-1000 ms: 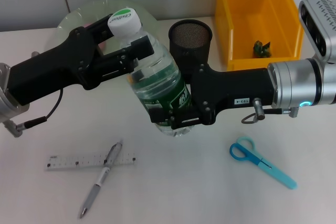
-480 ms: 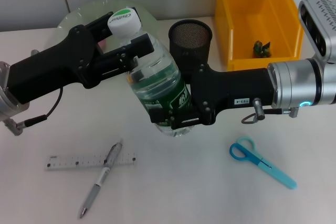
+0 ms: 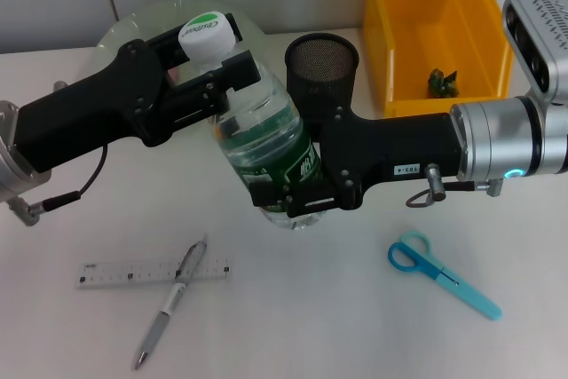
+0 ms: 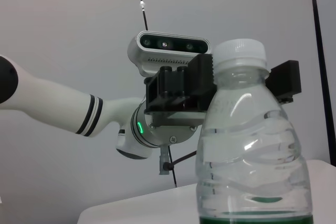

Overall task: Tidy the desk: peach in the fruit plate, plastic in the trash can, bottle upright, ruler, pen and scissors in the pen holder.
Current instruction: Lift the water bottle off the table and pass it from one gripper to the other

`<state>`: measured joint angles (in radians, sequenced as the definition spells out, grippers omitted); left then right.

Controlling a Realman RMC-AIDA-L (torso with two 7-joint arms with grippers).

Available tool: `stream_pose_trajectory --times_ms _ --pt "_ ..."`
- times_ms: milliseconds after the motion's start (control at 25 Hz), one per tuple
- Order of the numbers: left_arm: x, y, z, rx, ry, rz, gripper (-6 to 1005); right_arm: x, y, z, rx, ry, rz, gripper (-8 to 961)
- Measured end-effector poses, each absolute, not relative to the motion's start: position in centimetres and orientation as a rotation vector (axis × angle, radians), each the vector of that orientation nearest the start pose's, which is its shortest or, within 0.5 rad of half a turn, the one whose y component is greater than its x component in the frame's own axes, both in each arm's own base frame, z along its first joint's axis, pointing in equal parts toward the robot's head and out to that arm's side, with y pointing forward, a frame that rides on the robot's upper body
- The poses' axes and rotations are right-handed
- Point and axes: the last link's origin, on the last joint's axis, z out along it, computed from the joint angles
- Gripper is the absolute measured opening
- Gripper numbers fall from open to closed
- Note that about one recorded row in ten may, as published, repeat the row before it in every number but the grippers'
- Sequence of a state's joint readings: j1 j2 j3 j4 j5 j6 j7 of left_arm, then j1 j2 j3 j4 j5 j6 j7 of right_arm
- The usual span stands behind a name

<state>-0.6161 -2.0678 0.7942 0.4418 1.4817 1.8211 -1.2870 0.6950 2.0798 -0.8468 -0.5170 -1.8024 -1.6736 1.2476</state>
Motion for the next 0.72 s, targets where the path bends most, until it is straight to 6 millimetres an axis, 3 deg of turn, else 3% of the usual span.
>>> stream_pose_trajectory --times_ms 720 --pt "-18.71 32.76 1.48 -2.607 -0.413 -1.521 562 18.21 33.93 -2.59 -2.929 0.261 1.008 769"
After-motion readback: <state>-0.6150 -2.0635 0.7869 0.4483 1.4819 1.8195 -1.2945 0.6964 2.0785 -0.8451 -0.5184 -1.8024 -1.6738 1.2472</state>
